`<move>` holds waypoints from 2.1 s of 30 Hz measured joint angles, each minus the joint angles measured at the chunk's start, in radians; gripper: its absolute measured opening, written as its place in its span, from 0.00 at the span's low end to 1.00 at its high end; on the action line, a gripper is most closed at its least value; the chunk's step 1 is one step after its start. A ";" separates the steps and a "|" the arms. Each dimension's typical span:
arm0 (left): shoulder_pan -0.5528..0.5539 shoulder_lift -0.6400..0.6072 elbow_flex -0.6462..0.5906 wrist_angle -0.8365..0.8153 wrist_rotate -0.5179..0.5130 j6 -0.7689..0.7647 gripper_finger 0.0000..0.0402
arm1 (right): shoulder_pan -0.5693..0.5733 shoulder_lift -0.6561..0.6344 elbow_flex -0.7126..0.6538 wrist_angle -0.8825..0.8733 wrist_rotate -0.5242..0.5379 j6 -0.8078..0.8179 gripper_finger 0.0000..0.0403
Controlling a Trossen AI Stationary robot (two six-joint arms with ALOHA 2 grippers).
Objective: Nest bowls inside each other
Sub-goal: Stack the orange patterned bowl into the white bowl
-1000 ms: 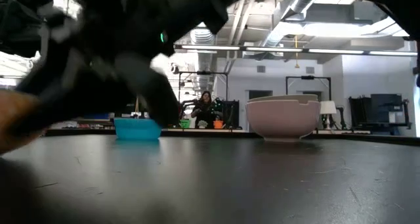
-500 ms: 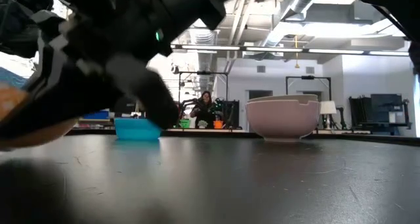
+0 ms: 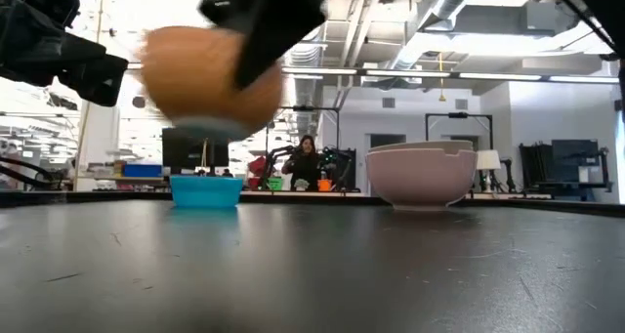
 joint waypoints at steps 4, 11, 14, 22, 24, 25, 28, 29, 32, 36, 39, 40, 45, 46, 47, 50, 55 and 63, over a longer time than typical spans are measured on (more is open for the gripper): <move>0.000 0.000 0.000 0.000 0.000 0.000 0.29 | -0.045 -0.150 -0.090 -0.113 0.024 0.106 0.02; 0.000 0.000 0.000 0.000 0.001 0.000 0.29 | -0.173 -0.487 -0.435 -0.057 0.126 0.218 0.02; 0.000 0.000 0.000 0.000 0.000 0.000 0.29 | -0.252 -0.650 -0.626 0.019 0.186 0.270 0.02; 0.000 0.000 0.000 0.000 0.000 0.000 0.29 | -0.445 -0.936 -1.002 0.212 0.211 0.317 0.02; 0.000 0.000 0.000 0.000 0.000 0.000 0.29 | -0.477 -0.954 -1.055 0.217 0.210 0.318 0.02; 0.000 0.000 0.000 0.000 0.000 0.000 0.29 | -0.492 -0.957 -1.075 0.221 0.208 0.317 0.02; 0.000 0.000 0.000 0.000 0.000 0.000 0.29 | -0.530 -0.951 -1.118 0.230 0.205 0.316 0.02; 0.000 0.000 0.000 0.000 0.000 0.000 0.29 | -0.543 -0.944 -1.126 0.233 0.205 0.316 0.02; 0.000 0.000 0.000 0.000 0.000 0.000 0.29 | -0.574 -0.905 -1.132 0.252 0.224 0.313 0.02; 0.000 0.000 0.000 0.000 0.000 0.000 0.29 | -0.609 -0.862 -1.131 0.291 0.227 0.289 0.02; 0.000 0.000 0.000 0.000 0.000 0.000 0.29 | -0.632 -0.825 -1.131 0.294 0.221 0.287 0.02; 0.000 0.000 0.000 0.000 0.000 0.000 0.29 | -0.638 -0.815 -1.132 0.292 0.218 0.288 0.02; 0.000 0.000 0.000 0.000 0.000 0.000 0.29 | -0.653 -0.778 -1.132 0.299 0.194 0.288 0.02; 0.000 0.000 0.000 0.000 0.000 0.000 0.29 | -0.653 -0.770 -1.132 0.299 0.192 0.288 0.02; 0.000 0.000 0.000 0.000 0.000 0.000 0.29 | -0.652 -0.765 -1.132 0.300 0.187 0.288 0.02; 0.000 0.000 0.000 0.000 0.000 0.000 0.29 | -0.652 -0.751 -1.131 0.305 0.185 0.288 0.02; 0.000 0.000 0.000 0.000 0.000 0.000 0.29 | -0.653 -0.741 -1.131 0.313 0.186 0.299 0.08; 0.000 0.000 0.000 0.000 0.000 0.000 0.29 | -0.652 -0.742 -1.131 0.285 0.231 0.377 0.18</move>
